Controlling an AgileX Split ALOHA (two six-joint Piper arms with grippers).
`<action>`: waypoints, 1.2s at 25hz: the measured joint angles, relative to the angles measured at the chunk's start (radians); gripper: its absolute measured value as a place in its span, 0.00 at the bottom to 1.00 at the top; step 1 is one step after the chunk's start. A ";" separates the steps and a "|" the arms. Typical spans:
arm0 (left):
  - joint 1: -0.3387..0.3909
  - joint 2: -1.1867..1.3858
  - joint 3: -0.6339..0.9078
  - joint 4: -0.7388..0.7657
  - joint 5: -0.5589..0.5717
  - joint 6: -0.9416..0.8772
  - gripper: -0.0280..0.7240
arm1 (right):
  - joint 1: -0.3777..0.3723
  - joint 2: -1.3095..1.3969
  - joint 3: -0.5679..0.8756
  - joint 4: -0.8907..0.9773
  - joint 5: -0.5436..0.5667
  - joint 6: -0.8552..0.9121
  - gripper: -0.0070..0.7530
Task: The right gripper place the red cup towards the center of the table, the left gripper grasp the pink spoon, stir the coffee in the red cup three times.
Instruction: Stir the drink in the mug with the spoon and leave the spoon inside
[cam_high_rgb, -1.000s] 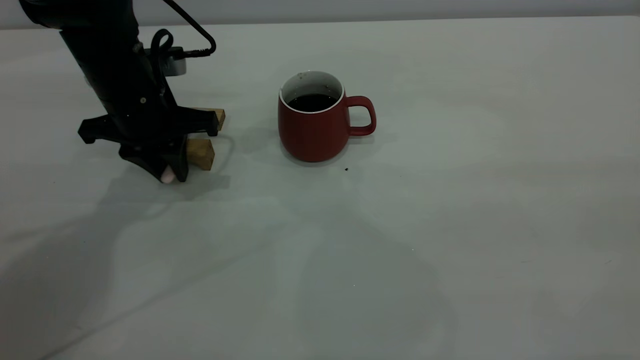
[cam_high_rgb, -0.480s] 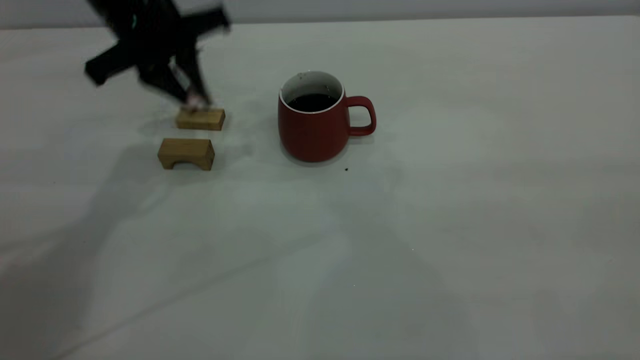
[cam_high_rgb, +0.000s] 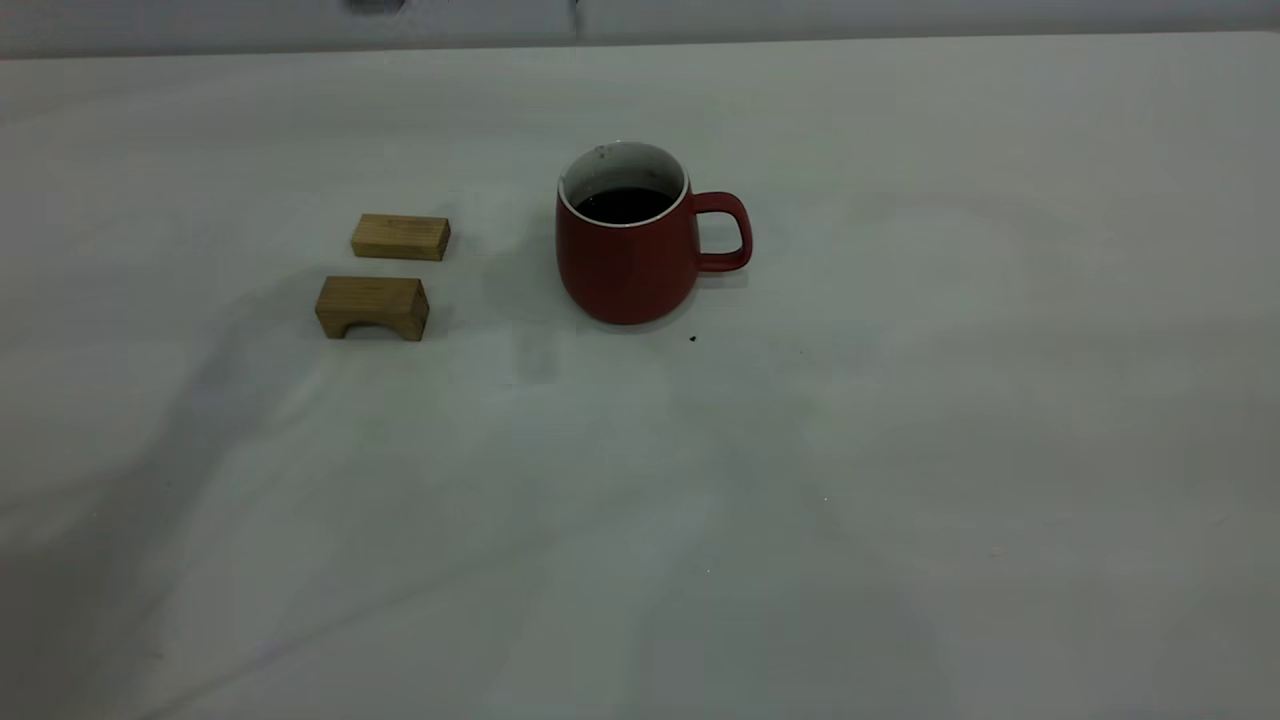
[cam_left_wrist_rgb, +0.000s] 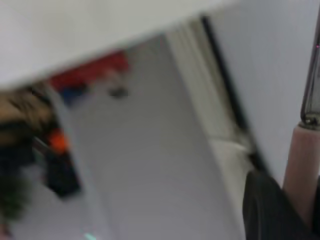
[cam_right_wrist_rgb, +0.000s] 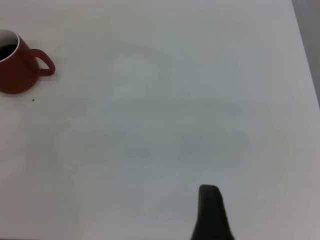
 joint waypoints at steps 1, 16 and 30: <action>0.000 0.004 0.000 -0.044 0.002 -0.003 0.24 | 0.000 0.000 0.000 0.000 0.000 0.000 0.78; -0.028 0.088 0.000 -0.212 -0.113 -0.233 0.24 | 0.000 -0.001 0.000 0.000 0.000 0.000 0.78; -0.050 0.301 -0.132 -0.218 -0.155 -0.253 0.24 | 0.000 -0.001 0.000 0.000 0.000 0.000 0.78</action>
